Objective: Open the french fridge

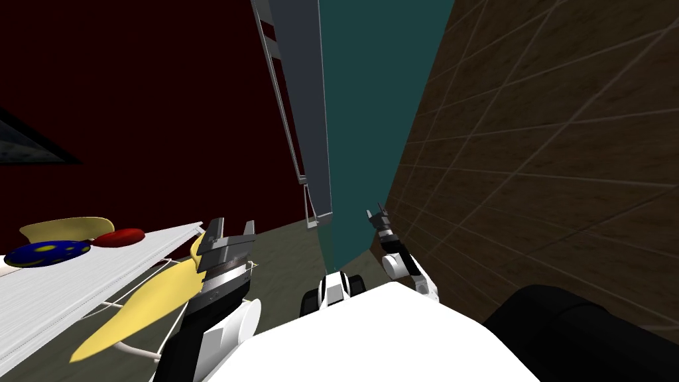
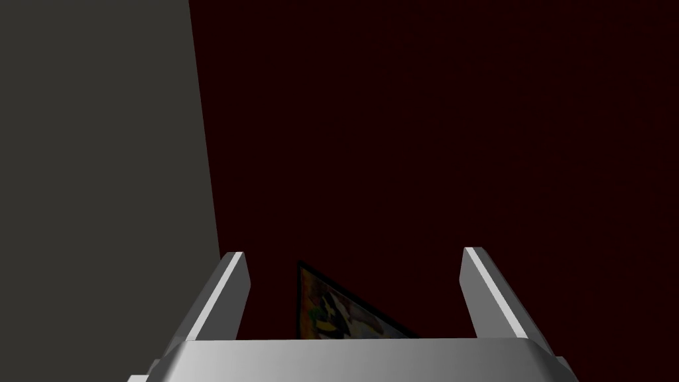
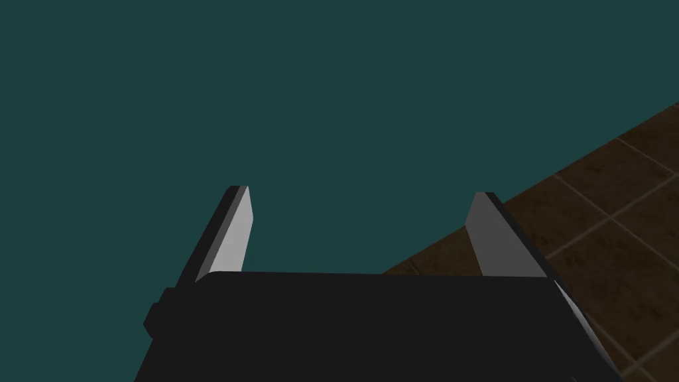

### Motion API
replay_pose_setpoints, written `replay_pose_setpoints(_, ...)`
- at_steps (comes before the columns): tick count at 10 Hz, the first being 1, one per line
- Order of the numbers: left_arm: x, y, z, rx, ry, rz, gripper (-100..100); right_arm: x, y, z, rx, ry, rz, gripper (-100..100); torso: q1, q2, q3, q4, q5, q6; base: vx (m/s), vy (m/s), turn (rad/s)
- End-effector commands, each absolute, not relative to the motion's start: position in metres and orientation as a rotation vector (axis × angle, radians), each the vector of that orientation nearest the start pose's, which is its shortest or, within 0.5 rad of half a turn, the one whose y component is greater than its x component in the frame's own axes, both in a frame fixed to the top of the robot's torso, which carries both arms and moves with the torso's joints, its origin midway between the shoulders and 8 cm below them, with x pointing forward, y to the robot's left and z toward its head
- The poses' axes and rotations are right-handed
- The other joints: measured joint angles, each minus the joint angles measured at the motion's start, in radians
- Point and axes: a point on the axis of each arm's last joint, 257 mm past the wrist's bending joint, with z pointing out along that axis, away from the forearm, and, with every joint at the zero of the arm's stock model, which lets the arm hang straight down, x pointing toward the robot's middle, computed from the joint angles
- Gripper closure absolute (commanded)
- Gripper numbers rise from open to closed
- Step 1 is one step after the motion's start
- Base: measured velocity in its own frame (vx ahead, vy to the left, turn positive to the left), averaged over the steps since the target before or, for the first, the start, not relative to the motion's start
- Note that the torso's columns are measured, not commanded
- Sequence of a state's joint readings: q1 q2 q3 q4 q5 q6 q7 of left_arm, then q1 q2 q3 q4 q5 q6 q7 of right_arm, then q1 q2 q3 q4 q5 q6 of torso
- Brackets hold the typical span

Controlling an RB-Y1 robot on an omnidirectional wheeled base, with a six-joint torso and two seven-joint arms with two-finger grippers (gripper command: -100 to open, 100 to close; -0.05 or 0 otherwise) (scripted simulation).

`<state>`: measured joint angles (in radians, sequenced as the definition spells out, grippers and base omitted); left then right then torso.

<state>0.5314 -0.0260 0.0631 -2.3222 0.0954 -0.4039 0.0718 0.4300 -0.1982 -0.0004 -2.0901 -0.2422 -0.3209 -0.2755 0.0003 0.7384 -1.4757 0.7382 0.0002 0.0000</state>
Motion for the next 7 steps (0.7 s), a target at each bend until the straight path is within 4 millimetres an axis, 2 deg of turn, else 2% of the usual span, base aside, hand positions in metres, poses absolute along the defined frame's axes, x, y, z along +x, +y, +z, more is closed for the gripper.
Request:
replay_pose_setpoints(1, 0.341, 0.318, 0.016, -0.817, 0.558, -1.336, 0, 0.416, -0.305, -0.099, 1.194, 0.737, 1.636, -100, 0.001, 0.000, 0.000, 0.000, 0.000, 0.000, -0.030, 0.061, -0.035)
replay_pose_setpoints(2, 0.341, 0.318, 0.016, -0.817, 0.558, -1.336, 0, 0.423, -0.308, -0.115, 1.266, 0.742, 1.650, -100, 0.000, 0.000, 0.000, 0.000, 0.000, 0.000, -0.023, 0.075, -0.043)
replay_pose_setpoints(3, 0.341, 0.318, 0.016, -0.817, 0.558, -1.336, 0, 0.424, -0.309, -0.119, 1.298, 0.731, 1.663, -100, 0.000, -0.001, 0.000, 0.000, 0.000, 0.000, -0.021, 0.061, -0.037)
replay_pose_setpoints(4, 0.341, 0.318, 0.016, -0.817, 0.558, -1.336, 0, 0.431, -0.312, -0.137, 1.375, 0.737, 1.672, -100, -0.001, -0.001, -0.001, 0.000, 0.000, 0.000, -0.019, 0.054, -0.059)
replay_pose_setpoints(6, 0.341, 0.318, 0.016, -0.817, 0.558, -1.336, 0, 0.431, -0.313, -0.140, 1.411, 0.716, 1.693, -100, -0.001, -0.001, -0.001, 0.000, 0.000, 0.000, -0.011, 0.039, -0.014)
replay_pose_setpoints(7, 0.341, 0.318, 0.016, -0.817, 0.558, -1.336, 0, 0.438, -0.315, -0.161, 1.507, 0.719, 1.702, -100, -0.002, -0.001, 0.000, 0.000, 0.000, 0.000, -0.017, 0.044, -0.052)
